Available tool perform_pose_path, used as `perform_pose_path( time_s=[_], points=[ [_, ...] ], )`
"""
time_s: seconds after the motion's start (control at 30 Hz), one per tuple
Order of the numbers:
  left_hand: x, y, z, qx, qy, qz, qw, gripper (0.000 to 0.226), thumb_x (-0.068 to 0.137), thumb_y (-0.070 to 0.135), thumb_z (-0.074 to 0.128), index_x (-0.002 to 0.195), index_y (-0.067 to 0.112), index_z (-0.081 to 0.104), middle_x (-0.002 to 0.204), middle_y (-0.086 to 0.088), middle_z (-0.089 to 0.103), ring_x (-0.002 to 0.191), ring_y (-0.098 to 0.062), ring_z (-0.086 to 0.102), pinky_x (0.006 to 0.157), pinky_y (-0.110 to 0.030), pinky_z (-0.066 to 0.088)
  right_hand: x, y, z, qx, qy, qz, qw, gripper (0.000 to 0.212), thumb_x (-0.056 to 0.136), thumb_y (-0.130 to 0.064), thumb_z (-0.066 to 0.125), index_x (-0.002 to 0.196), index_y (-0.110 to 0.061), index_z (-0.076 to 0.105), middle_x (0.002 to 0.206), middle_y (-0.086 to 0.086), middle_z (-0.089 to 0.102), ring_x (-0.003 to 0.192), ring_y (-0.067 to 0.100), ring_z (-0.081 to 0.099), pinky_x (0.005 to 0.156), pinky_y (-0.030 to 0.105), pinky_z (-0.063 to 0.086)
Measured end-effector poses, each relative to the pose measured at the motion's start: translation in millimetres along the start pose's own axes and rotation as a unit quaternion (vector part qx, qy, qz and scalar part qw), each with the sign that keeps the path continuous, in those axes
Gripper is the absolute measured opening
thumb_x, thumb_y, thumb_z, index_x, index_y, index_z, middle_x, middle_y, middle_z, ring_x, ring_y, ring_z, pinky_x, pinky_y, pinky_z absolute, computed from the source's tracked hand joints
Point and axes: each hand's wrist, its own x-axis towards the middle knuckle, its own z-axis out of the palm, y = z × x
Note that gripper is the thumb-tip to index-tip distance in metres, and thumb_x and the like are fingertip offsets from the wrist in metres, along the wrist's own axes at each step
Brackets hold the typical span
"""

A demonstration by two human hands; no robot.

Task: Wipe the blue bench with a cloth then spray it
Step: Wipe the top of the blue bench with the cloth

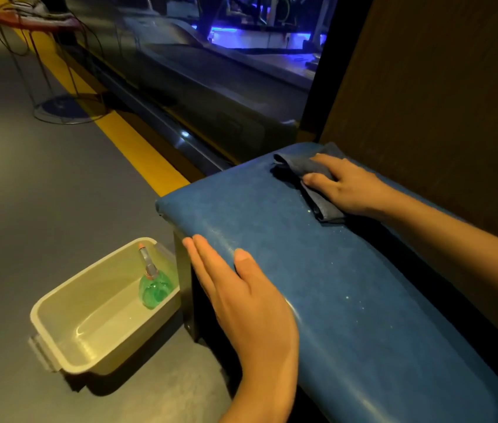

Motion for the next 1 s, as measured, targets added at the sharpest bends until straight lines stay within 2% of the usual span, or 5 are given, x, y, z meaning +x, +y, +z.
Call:
perform_pose_path(
  time_s=[0.13, 0.3, 0.57, 0.8, 1.0],
  points=[
    [0, 1, -2, -0.082, 0.020, -0.019, 0.996, 0.049, 0.101, 0.029, 0.030, 0.149, 0.027, 0.020, 0.156, 0.016, 0.020, 0.141, 0.002, 0.019, 0.116, -0.019, 0.015, -17, -36, 15, -0.005, -0.035, -0.025, 0.999, 0.069, 0.067, -0.074, 0.024, 0.132, -0.053, 0.033, 0.154, -0.009, 0.029, 0.145, 0.028, 0.017, 0.110, 0.063, 0.018],
    [-1, 0, -9, -0.141, 0.042, -0.034, 0.989, 0.044, 0.101, 0.029, 0.031, 0.144, 0.027, 0.033, 0.149, 0.012, 0.037, 0.136, -0.004, 0.035, 0.114, -0.032, 0.030, -47, -82, 20, -0.034, -0.067, -0.046, 0.996, 0.048, 0.091, -0.056, 0.035, 0.138, -0.055, 0.023, 0.157, -0.004, 0.018, 0.144, 0.037, 0.007, 0.109, 0.067, 0.013],
    [-20, 0, -9, -0.150, 0.015, 0.016, 0.988, 0.037, 0.096, 0.033, 0.032, 0.125, 0.019, 0.051, 0.126, -0.001, 0.060, 0.112, -0.008, 0.056, 0.102, -0.035, 0.043, -84, -105, 34, -0.050, -0.084, -0.154, 0.983, 0.048, 0.089, -0.053, 0.044, 0.136, -0.051, 0.031, 0.159, -0.008, 0.007, 0.146, 0.031, -0.004, 0.108, 0.068, 0.000],
    [-37, -6, -5, -0.036, -0.021, 0.014, 0.999, 0.059, 0.097, 0.044, 0.028, 0.150, 0.028, 0.007, 0.159, 0.012, 0.008, 0.145, -0.003, 0.009, 0.120, -0.031, 0.011, -74, -71, 19, -0.009, -0.074, -0.125, 0.989, 0.048, 0.089, -0.027, 0.051, 0.133, -0.041, 0.042, 0.157, -0.012, 0.017, 0.147, 0.023, 0.004, 0.111, 0.064, 0.004],
    [-40, -9, -2, 0.006, -0.023, 0.025, 0.999, 0.060, 0.099, 0.033, 0.030, 0.151, 0.026, 0.001, 0.158, 0.017, -0.002, 0.144, 0.002, 0.001, 0.114, -0.019, 0.004, -22, -18, 6, -0.011, 0.005, -0.036, 0.999, 0.034, 0.087, -0.022, 0.048, 0.120, -0.031, 0.051, 0.138, -0.005, 0.047, 0.132, 0.029, 0.036, 0.105, 0.065, 0.022]
  ],
)
